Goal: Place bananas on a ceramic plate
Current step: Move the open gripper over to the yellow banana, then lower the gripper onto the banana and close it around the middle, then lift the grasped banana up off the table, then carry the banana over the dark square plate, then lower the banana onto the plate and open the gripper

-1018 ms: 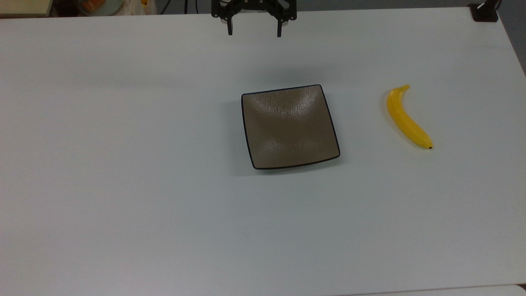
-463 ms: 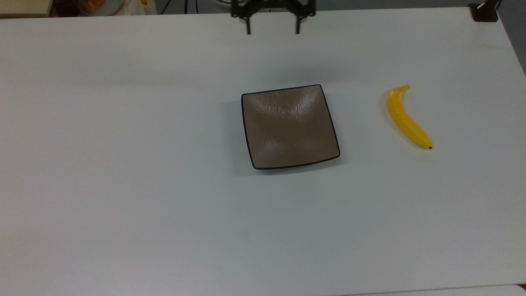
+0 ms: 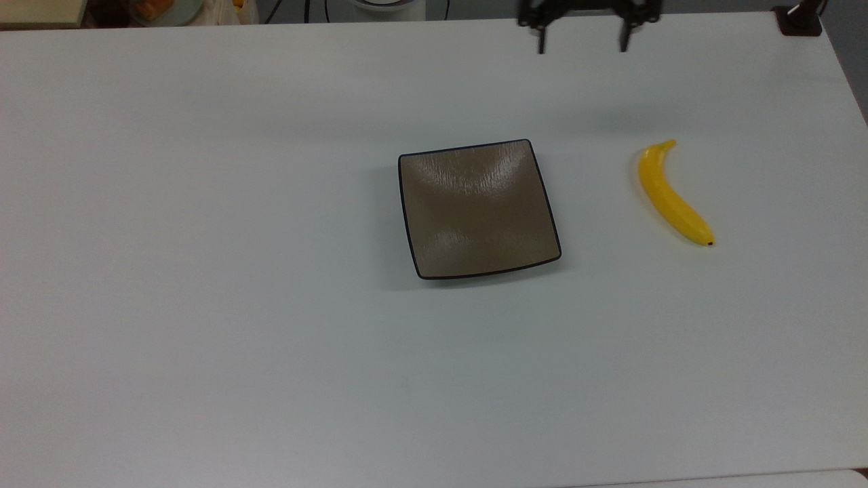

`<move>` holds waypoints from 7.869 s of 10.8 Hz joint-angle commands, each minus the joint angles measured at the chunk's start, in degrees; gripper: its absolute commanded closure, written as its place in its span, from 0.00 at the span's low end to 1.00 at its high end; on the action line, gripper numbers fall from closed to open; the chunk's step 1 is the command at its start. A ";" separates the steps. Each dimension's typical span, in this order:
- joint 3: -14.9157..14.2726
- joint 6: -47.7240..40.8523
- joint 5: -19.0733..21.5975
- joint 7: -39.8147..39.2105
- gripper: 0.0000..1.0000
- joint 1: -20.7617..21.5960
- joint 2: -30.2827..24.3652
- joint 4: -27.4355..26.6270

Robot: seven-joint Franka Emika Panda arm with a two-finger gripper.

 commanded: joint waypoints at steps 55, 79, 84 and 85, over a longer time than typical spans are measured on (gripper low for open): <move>0.92 -2.34 5.65 -39.42 0.81 -14.60 2.76 1.05; 0.22 31.51 24.46 -13.43 0.82 -17.17 10.23 -21.72; 0.22 31.42 24.47 -13.43 0.64 -17.17 10.23 -21.72; 0.13 31.42 24.38 -13.52 0.59 -17.08 10.23 -21.72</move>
